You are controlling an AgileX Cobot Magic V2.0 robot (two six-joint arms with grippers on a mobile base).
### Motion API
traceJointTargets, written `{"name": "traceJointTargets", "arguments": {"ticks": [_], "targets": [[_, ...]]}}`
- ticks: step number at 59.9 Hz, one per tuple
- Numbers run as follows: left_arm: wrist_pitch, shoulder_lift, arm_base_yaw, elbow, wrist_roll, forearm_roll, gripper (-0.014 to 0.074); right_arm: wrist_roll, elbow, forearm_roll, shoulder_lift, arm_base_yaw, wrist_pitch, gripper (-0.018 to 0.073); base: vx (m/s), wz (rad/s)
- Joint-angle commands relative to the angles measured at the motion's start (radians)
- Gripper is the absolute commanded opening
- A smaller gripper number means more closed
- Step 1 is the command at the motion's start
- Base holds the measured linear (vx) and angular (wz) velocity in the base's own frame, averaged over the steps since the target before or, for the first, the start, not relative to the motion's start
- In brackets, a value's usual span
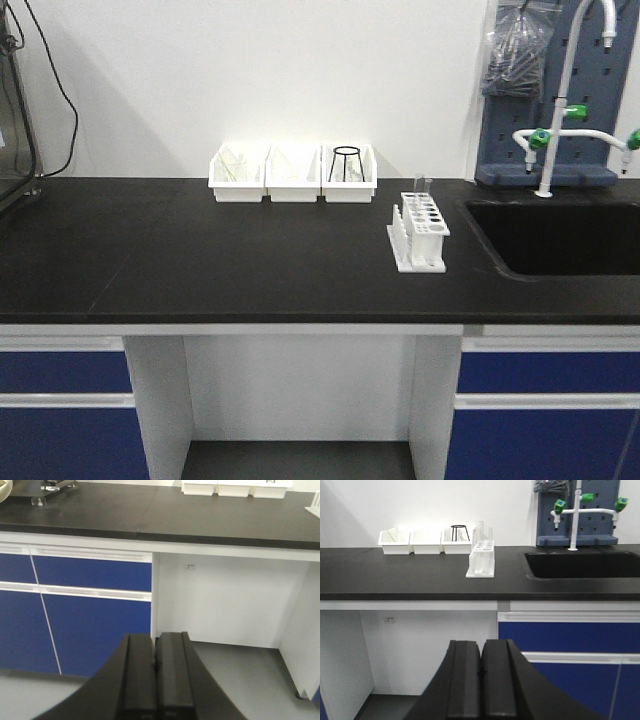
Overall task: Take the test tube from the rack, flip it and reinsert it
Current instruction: 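Drive the base toward the white test tube rack on the counter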
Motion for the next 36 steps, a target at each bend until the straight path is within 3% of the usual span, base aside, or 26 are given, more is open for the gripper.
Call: {"name": "traceJointTargets", "arguments": {"ticks": [1, 36], "targets": [[-0.086, -0.013, -0.007, 0.001, 0.0, -0.004, -0.0006, -0.005, 0.001, -0.002, -0.012, 0.0, -0.078, -0.0008, 0.43, 0.1], [-0.086, -0.013, -0.007, 0.001, 0.0, -0.004, -0.0006, -0.005, 0.001, -0.002, -0.01, 0.0, -0.077, -0.0008, 0.45, 0.07]]}}
